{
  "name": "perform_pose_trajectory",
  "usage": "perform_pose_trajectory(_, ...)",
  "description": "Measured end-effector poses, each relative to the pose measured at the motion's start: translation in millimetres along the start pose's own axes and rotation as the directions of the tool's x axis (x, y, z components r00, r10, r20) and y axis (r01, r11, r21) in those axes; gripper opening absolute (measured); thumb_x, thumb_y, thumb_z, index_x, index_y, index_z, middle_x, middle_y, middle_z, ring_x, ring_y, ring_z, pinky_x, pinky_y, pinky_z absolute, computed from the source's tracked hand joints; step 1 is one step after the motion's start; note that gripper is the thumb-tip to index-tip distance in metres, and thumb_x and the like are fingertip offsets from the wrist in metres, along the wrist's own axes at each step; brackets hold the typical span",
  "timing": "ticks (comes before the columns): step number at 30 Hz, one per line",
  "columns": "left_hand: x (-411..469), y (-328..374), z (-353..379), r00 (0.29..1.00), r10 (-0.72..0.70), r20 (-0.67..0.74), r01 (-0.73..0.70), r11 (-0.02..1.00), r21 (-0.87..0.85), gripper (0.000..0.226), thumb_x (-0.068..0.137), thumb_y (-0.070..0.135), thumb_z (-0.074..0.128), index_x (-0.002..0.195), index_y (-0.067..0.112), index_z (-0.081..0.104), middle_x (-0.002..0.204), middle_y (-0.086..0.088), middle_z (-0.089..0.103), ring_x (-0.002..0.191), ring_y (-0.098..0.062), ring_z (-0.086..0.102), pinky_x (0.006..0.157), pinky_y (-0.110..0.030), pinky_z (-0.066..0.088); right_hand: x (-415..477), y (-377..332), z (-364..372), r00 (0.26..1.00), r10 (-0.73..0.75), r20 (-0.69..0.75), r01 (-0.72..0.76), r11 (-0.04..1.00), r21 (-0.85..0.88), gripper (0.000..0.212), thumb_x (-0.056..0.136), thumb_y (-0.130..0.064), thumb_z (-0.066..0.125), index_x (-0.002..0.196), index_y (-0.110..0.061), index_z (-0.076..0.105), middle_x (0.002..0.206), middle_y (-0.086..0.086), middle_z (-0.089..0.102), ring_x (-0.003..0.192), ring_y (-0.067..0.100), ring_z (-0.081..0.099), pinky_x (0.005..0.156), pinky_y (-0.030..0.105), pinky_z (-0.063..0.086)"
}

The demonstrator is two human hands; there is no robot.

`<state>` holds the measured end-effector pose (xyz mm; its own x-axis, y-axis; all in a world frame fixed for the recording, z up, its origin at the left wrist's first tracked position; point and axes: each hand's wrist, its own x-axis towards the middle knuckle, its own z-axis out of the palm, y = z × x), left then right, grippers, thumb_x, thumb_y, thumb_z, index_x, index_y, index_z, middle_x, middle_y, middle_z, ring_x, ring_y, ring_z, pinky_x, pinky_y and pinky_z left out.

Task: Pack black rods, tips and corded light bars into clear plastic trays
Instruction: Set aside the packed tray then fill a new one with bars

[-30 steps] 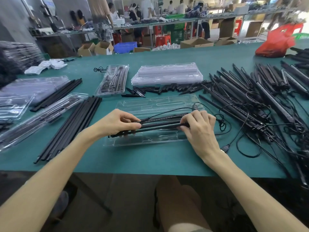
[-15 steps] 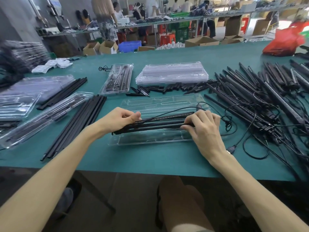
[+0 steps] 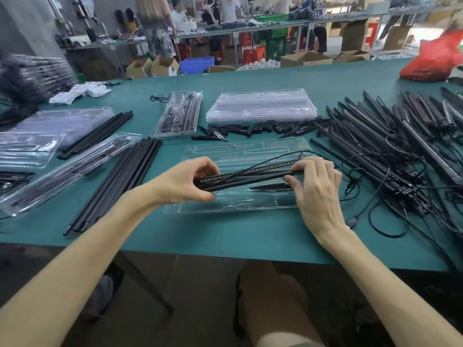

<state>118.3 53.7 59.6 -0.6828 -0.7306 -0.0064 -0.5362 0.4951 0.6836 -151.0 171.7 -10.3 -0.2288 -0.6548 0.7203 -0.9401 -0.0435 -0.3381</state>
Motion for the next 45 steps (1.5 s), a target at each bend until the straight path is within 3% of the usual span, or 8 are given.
perform_pose_trajectory(5,-2.5,0.8,-1.9,0.991,0.096,-0.098,-0.086,0.991,0.105,0.033,0.08,0.009,0.08,0.108,0.024,0.069,0.096,0.008,0.074,0.089,-0.008,0.069,0.084,-0.019,0.052,0.0,-0.4,-0.5,1.0,0.0,-0.002,0.0,1.0,0.001,0.021,0.095,-0.024,0.066,0.104,-0.006,0.061,0.101,0.008,0.061,0.097,0.028,0.055,0.087,0.04,0.033)
perform_pose_trajectory(9,0.5,0.2,-1.3,0.973,0.169,-0.159,-0.125,0.958,0.257,0.038,0.085,0.011,0.078,0.121,0.021,0.068,0.108,0.008,0.07,0.1,-0.007,0.065,0.093,-0.019,0.048,-0.4,-0.9,-2.1,1.0,-0.003,-0.012,0.004,0.999,0.035,0.021,0.095,-0.023,0.065,0.102,-0.004,0.06,0.096,0.008,0.06,0.09,0.027,0.055,0.086,0.039,0.035)
perform_pose_trajectory(15,7.4,-11.8,3.4,0.988,0.049,-0.147,-0.024,0.985,0.17,0.044,0.082,0.007,0.081,0.123,0.016,0.068,0.114,0.003,0.07,0.109,-0.012,0.064,0.103,-0.025,0.046,0.0,0.3,-3.1,0.995,-0.06,0.076,0.057,0.998,0.034,0.017,0.091,-0.022,0.071,0.095,-0.007,0.063,0.092,0.005,0.061,0.087,0.026,0.054,0.085,0.04,0.039)
perform_pose_trajectory(20,7.8,-29.3,17.9,0.98,0.029,-0.195,0.01,0.98,0.199,0.041,0.081,0.01,0.082,0.12,0.014,0.069,0.118,0.0,0.067,0.113,-0.015,0.059,0.099,-0.011,0.038,-0.3,1.9,0.4,0.981,-0.071,0.183,0.069,0.997,0.014,0.01,0.093,-0.018,0.07,0.096,-0.009,0.068,0.095,0.004,0.061,0.093,0.025,0.055,0.089,0.039,0.04)
perform_pose_trajectory(28,9.0,-34.9,22.9,0.968,0.009,-0.251,0.018,0.995,0.103,0.017,0.094,0.024,0.07,0.11,0.019,0.074,0.109,0.001,0.069,0.103,-0.011,0.062,0.096,-0.025,0.046,0.6,1.5,0.4,0.974,-0.07,0.216,0.064,0.997,0.036,0.016,0.094,-0.025,0.069,0.088,-0.011,0.066,0.09,0.001,0.058,0.088,0.022,0.052,0.083,0.038,0.043)
perform_pose_trajectory(34,12.1,-35.3,29.5,0.97,0.033,-0.243,-0.003,0.992,0.123,0.016,0.096,0.017,0.068,0.11,0.021,0.072,0.111,0.002,0.068,0.103,-0.01,0.062,0.091,-0.012,0.042,0.5,0.2,-1.4,0.972,-0.051,0.228,0.04,0.998,0.053,0.022,0.093,-0.025,0.07,0.081,-0.009,0.061,0.087,0.002,0.056,0.085,0.023,0.05,0.08,0.041,0.044)
perform_pose_trajectory(39,12.1,-33.8,27.6,0.977,0.029,-0.213,-0.006,0.994,0.109,0.018,0.095,0.015,0.068,0.113,0.017,0.072,0.112,0.0,0.068,0.105,-0.014,0.063,0.098,-0.026,0.046,0.7,-0.9,-0.9,0.971,0.009,0.237,-0.012,1.0,0.011,0.018,0.1,-0.025,0.06,0.092,-0.009,0.064,0.092,0.004,0.06,0.09,0.024,0.054,0.084,0.04,0.044)
perform_pose_trajectory(45,10.7,-36.5,27.2,0.975,0.034,-0.218,-0.013,0.995,0.097,0.018,0.096,0.014,0.067,0.113,0.021,0.071,0.11,0.008,0.067,0.104,-0.003,0.061,0.094,-0.015,0.042,0.5,-1.1,-2.7,0.966,0.094,0.24,-0.092,0.996,-0.02,0.017,0.101,-0.019,0.054,0.101,-0.008,0.066,0.101,0.007,0.065,0.098,0.026,0.057,0.091,0.039,0.043)
